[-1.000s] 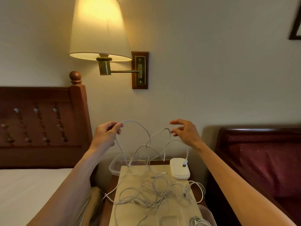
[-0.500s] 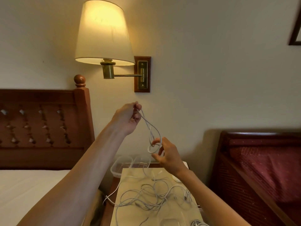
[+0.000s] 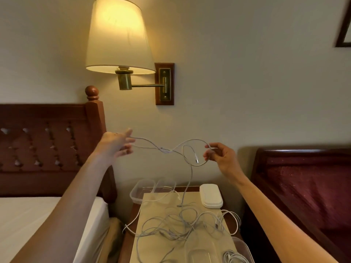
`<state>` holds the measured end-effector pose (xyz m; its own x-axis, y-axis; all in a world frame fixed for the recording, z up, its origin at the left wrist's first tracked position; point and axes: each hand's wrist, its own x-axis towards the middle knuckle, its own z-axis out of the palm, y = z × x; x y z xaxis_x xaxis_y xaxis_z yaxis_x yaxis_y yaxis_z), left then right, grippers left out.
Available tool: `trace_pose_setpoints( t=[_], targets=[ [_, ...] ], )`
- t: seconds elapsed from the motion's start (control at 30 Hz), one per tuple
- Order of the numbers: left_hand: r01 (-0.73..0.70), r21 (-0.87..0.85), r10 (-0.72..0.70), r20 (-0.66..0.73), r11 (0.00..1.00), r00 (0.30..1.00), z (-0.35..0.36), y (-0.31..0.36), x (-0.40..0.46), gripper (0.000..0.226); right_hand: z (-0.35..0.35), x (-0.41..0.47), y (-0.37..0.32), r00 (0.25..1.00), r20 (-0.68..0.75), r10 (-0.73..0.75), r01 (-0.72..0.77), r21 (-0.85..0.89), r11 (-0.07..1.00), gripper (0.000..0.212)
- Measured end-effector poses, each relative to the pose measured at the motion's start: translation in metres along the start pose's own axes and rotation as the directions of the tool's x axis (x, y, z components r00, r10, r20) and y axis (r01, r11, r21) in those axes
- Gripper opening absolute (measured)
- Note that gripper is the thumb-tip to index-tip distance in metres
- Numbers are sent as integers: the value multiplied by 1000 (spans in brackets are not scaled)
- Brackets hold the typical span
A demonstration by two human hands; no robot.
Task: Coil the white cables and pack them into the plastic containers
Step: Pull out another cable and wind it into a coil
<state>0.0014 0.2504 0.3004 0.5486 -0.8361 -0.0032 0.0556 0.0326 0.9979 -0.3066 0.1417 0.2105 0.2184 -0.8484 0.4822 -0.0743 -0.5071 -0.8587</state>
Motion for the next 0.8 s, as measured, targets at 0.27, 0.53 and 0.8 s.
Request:
trace_pose_setpoints(
  t=[0.27,0.53,0.8],
  targets=[
    [-547,689,526,276,476,805,62,-53,-37,56,25,29,-64,974,125,-191,203,-87,975,19],
    [-508,221,376,446,833,812,88,-41,-33,27,19,33,-75,944,181,-276,309,-195,931,15],
    [-509,159,488,153,846,859,63,-1,-37,24,14,17,-12,977,212,-33,121,-420,900,13]
  ],
)
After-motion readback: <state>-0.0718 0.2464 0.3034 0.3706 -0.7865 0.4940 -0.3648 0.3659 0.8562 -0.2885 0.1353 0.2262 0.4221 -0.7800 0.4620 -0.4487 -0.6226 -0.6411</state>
